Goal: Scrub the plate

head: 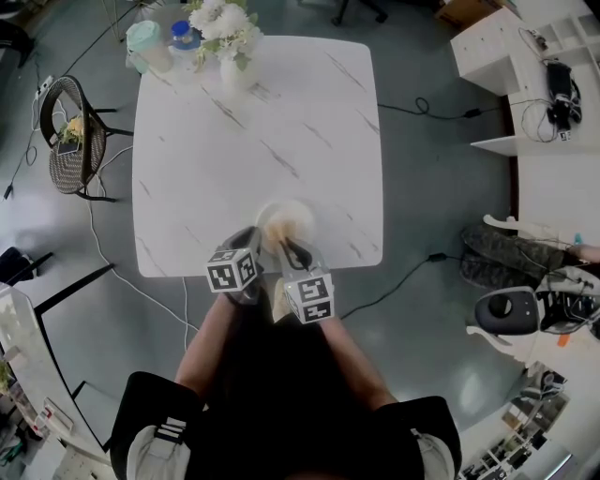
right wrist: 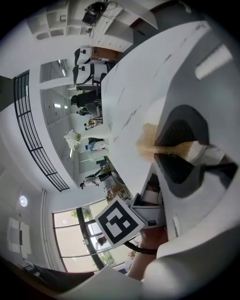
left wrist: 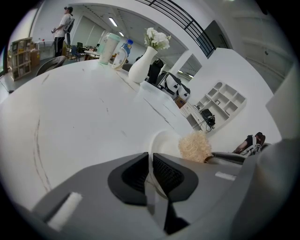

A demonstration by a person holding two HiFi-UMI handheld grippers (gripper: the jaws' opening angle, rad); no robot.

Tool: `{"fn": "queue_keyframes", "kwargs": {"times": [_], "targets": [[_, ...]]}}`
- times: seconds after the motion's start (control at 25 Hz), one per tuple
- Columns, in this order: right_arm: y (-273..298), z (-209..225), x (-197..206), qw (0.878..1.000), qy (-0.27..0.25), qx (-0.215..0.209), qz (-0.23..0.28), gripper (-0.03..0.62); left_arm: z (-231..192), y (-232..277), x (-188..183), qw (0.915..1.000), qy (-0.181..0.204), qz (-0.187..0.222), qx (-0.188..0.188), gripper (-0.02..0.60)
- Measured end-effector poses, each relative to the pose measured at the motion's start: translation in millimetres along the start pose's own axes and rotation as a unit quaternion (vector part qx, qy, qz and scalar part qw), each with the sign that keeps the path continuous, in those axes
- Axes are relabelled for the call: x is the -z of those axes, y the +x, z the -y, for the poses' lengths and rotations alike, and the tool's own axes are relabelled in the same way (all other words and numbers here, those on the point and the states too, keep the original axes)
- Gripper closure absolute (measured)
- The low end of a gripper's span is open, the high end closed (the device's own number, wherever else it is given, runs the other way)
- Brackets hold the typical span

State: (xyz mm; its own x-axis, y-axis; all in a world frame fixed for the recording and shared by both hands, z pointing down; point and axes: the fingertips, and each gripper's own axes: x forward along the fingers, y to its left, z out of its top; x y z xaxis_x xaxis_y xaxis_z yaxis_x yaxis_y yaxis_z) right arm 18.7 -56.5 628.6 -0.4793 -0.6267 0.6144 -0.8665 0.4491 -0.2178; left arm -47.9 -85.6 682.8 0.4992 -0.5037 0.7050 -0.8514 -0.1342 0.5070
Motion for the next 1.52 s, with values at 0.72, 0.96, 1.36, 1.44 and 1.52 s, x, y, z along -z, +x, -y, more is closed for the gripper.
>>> {"fn": "queue_keyframes", "kwargs": {"times": [0.72,0.96,1.36,1.44,1.52], "targets": [[15.5,-10.7,45.4,0.998,-0.002,-0.005,-0.056,0.542,0.1,0.6,0.2,0.9999,0.011,-0.005,-0.002,0.546],[13.3,-5.1,42.2,0.999,-0.001,0.002,-0.053,0.542,-0.5,1.9,0.2,0.9999,0.014,-0.006,-0.005,0.546],[-2.3,23.0,45.9,0.998,0.010,0.033,-0.051,0.542,-0.6,0.1,0.9,0.9999,0.010,-0.006,-0.003,0.546],[-6.2,30.0,46.0,0.998,0.015,0.041,-0.052,0.542,-0.7,-0.1,0.8,0.9999,0.011,-0.006,-0.003,0.546],[-9.7,36.8,46.7,0.997,0.020,0.050,-0.054,0.542,-0.8,-0.3,0.5,0.9999,0.011,-0.006,-0.003,0.546]]}}
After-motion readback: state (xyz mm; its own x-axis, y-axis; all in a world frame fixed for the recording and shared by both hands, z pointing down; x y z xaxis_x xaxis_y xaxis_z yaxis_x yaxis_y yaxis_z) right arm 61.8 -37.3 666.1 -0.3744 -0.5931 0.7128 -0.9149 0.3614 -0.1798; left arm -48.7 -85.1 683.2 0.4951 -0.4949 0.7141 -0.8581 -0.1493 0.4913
